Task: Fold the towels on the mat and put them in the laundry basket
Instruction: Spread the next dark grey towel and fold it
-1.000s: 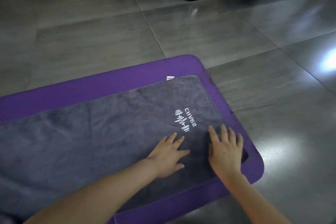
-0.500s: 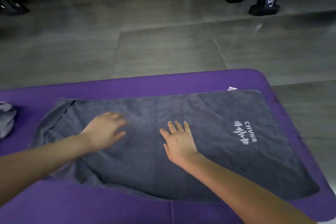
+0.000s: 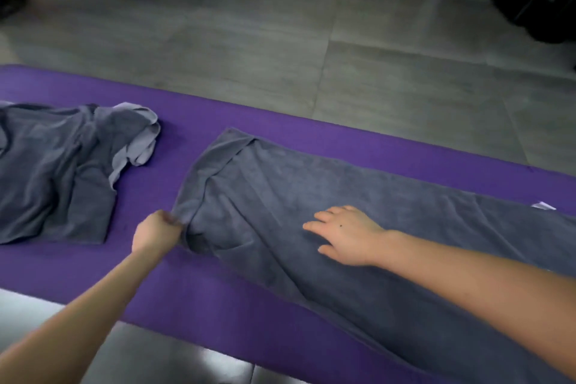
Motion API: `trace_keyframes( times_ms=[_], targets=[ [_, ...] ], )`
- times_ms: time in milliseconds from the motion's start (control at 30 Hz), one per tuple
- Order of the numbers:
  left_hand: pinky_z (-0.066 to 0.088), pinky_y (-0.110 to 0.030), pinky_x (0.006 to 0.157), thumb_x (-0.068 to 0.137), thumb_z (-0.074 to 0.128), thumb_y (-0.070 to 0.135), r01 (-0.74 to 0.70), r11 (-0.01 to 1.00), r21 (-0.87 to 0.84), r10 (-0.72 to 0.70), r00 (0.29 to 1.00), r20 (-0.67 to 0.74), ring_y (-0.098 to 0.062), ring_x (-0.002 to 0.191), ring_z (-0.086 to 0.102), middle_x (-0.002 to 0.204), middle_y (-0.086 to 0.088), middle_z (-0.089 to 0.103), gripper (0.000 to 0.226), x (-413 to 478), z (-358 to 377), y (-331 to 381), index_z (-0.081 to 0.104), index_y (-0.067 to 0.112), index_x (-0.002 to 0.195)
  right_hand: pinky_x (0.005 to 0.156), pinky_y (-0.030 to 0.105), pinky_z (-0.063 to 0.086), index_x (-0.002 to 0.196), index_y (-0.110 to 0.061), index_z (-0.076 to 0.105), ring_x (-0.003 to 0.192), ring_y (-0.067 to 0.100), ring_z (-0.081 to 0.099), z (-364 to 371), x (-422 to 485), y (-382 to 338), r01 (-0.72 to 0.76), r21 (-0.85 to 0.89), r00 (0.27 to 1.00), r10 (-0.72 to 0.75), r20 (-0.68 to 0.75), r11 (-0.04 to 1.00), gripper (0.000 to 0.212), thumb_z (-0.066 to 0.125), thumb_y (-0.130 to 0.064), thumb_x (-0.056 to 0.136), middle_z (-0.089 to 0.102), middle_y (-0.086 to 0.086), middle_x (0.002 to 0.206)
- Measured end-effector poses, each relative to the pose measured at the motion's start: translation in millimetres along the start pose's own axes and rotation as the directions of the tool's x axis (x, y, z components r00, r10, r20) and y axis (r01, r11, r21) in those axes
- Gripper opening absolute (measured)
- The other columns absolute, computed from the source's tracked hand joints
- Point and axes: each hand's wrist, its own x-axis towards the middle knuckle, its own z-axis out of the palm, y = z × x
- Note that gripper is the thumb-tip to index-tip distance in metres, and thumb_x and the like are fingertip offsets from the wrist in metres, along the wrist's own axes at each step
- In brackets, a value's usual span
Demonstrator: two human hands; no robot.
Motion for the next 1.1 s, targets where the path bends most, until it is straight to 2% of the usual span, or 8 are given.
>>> trace_keyframes(
  times_ms=[100, 233, 400, 567, 700, 833, 967, 1100],
  targets=[
    [0.055, -0.039, 0.077, 0.083, 0.053, 0.007, 0.147, 0.97, -0.193, -0.145, 0.989, 0.022, -0.035, 0.082, 0.067, 0.084, -0.023, 0.068, 0.016, 22.1, 12.1, -31.1, 0.068, 0.002, 0.084, 0.096, 0.037, 0.035, 0.137, -0.023, 0.041, 0.12, 0.026, 0.046, -2.1, 29.3, -41.7, 0.035, -0.032, 0.999, -0.035, 0.016, 0.999, 0.047, 0.045, -0.041, 0.094, 0.049, 0.004, 0.131],
    [0.054, -0.046, 0.084, 0.081, 0.059, 0.005, 0.252, 0.88, -0.401, -0.254, 0.966, 0.051, -0.033, 0.088, 0.067, 0.09, -0.019, 0.069, 0.024, 46.5, 24.4, -59.6, 0.065, 0.004, 0.104, 0.073, 0.033, 0.044, 0.103, -0.022, 0.065, 0.089, 0.023, 0.061, 20.2, 61.6, -101.9, 0.118, -0.103, 0.989, -0.126, -0.076, 0.988, 0.036, 0.064, -0.049, 0.078, 0.064, 0.001, 0.097],
    [0.042, -0.03, 0.076, 0.08, 0.07, 0.011, 0.057, 0.937, -0.345, -0.039, 0.997, 0.059, -0.023, 0.083, 0.058, 0.089, -0.005, 0.06, 0.027, 42.3, 14.2, -58.5, 0.065, 0.012, 0.106, 0.065, 0.035, 0.05, 0.086, -0.02, 0.07, 0.073, 0.021, 0.061, 61.0, 88.1, -136.0, 0.029, -0.091, 0.991, -0.041, -0.129, 0.995, 0.042, 0.079, -0.052, 0.06, 0.066, 0.002, 0.083],
    [0.045, -0.036, 0.083, 0.08, 0.06, 0.006, -0.025, 0.996, -0.08, 0.032, 0.995, 0.091, -0.03, 0.101, 0.06, 0.103, -0.008, 0.064, 0.036, 48.4, 11.2, -63.1, 0.06, 0.011, 0.116, 0.073, 0.039, 0.055, 0.07, -0.018, 0.068, 0.072, 0.021, 0.061, 78.4, 91.3, -135.5, -0.13, 0.078, 0.949, 0.146, -0.279, 0.988, 0.022, 0.083, -0.031, 0.062, 0.065, 0.0, 0.079],
    [0.039, -0.029, 0.069, 0.076, 0.072, 0.018, -0.082, 0.989, -0.12, 0.092, 0.993, 0.076, -0.027, 0.089, 0.061, 0.088, -0.004, 0.062, 0.022, 45.4, 13.1, -55.4, 0.065, 0.013, 0.096, 0.077, 0.035, 0.054, 0.062, -0.018, 0.066, 0.071, 0.019, 0.061, 89.8, 89.1, -138.3, -0.143, 0.204, 0.906, 0.211, -0.366, 0.968, 0.012, 0.077, -0.015, 0.064, 0.066, -0.003, 0.076],
    [0.039, -0.028, 0.074, 0.082, 0.069, 0.019, -0.161, 0.941, -0.296, 0.164, 0.986, -0.014, -0.018, 0.084, 0.053, 0.089, 0.0, 0.056, 0.013, 50.8, 15.3, -41.6, 0.062, 0.014, 0.091, 0.061, 0.022, 0.044, 0.076, -0.021, 0.068, 0.073, 0.006, 0.058, 64.9, 86.3, -129.4, -0.228, 0.588, 0.871, 0.432, -0.233, 0.776, 0.019, 0.053, -0.027, 0.086, 0.065, -0.013, 0.075],
    [0.039, -0.026, 0.066, 0.091, 0.056, 0.017, -0.132, 0.833, -0.538, 0.148, 0.989, -0.012, -0.015, 0.076, 0.044, 0.078, 0.003, 0.047, 0.012, 48.7, 9.7, -13.2, 0.047, 0.014, 0.085, 0.068, 0.018, 0.046, 0.082, -0.024, 0.068, 0.076, -0.001, 0.061, 36.1, 78.7, -100.5, -0.286, 0.896, 0.879, 0.465, 0.105, 0.339, 0.014, 0.057, -0.025, 0.091, 0.068, -0.015, 0.08],
    [0.047, -0.04, 0.064, 0.093, 0.053, 0.018, -0.089, 0.838, -0.539, 0.128, 0.991, 0.035, -0.02, 0.072, 0.044, 0.073, 0.0, 0.044, 0.023, 50.1, 6.0, 5.5, 0.037, 0.02, 0.076, 0.07, 0.019, 0.045, 0.089, -0.021, 0.069, 0.081, 0.0, 0.062, 30.2, 77.2, -87.8, -0.318, 0.878, 0.874, 0.468, 0.126, 0.358, 0.013, 0.058, -0.027, 0.091, 0.067, -0.016, 0.084]
  ],
)
